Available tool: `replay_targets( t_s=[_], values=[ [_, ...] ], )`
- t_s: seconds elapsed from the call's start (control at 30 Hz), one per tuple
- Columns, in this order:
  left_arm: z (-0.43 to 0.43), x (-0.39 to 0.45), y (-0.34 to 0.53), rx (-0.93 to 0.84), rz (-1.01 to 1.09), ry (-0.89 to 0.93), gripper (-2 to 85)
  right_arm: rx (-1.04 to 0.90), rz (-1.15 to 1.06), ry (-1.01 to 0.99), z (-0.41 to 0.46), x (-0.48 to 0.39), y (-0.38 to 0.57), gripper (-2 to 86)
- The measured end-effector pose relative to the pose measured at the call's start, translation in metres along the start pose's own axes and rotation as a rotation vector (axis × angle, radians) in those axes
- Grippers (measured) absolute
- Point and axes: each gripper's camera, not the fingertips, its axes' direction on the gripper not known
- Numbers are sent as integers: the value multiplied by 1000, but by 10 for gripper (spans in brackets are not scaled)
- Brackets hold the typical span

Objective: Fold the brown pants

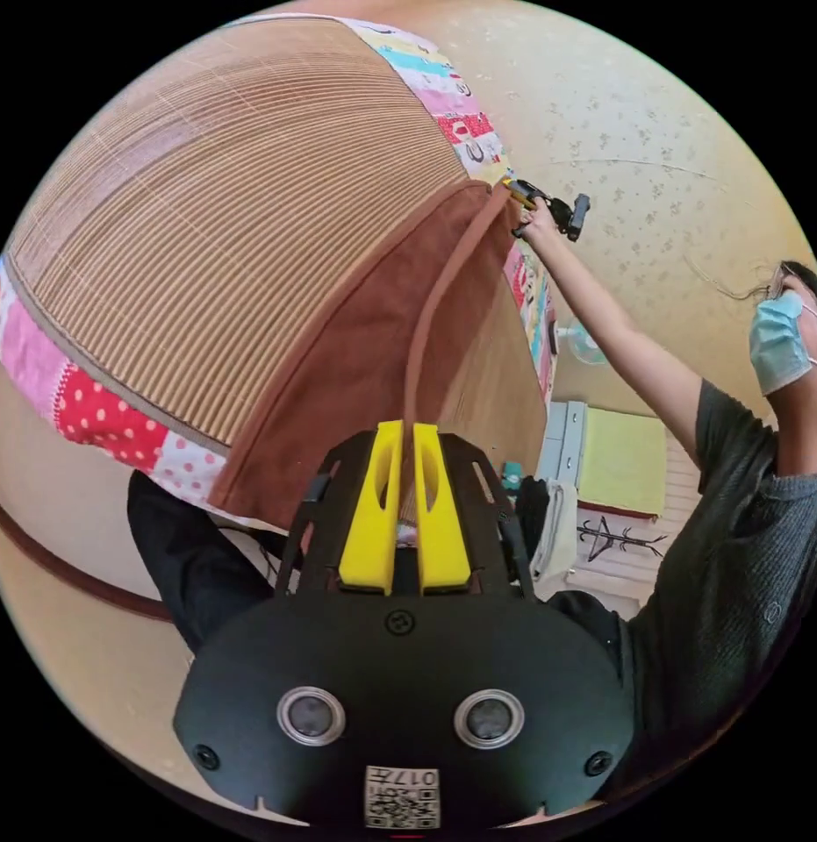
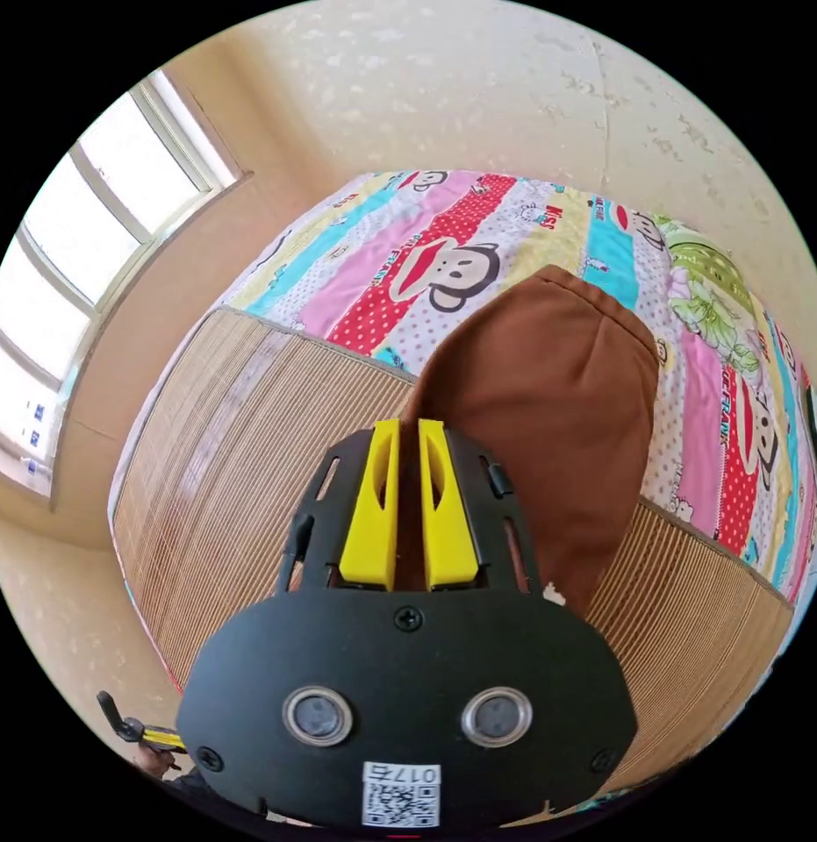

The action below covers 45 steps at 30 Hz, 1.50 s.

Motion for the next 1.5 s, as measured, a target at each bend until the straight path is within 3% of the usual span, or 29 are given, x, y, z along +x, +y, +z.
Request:
replay_targets(
  t_s=[0.07,0.17,0.3,0.5,0.63,0.93,1.1,1.17,1.23,1.27,1.3,1.4,1.5],
  values=[
    [7,-3,-9,-36,43,-117,-8,-40,121,18,14,2,20,28],
    [33,1,-18,-134,114,-221,-9,-21,-3,-142,-5,0,85,30],
    [60,21,-16,-225,213,-320,-7,-108,4,-121,-38,17,190,34],
    [43,34,0,-121,238,-215,61,-298,375,-236,-76,47,380,64],
    [64,41,-3,-210,308,-203,87,-406,528,-273,-72,11,461,93],
    [82,67,22,-283,413,-267,65,-542,417,-217,-49,-64,484,52],
    [79,86,31,-384,458,-281,13,-498,430,-194,-61,-65,488,24],
    [64,90,28,-421,436,-60,3,-427,495,-224,-82,-58,492,18],
    [29,89,23,-392,371,297,-3,-372,485,-212,-100,-60,495,16],
    [19,89,24,-368,369,337,-4,-355,474,-205,-107,-63,499,15],
    [2,90,26,-328,384,340,-5,-343,471,-214,-109,-63,502,15],
    [-10,86,37,-329,409,108,-4,-320,526,-345,-96,-55,520,14],
    [3,67,46,-326,320,-3,1,-333,621,-406,-67,-42,539,14]
  ],
)
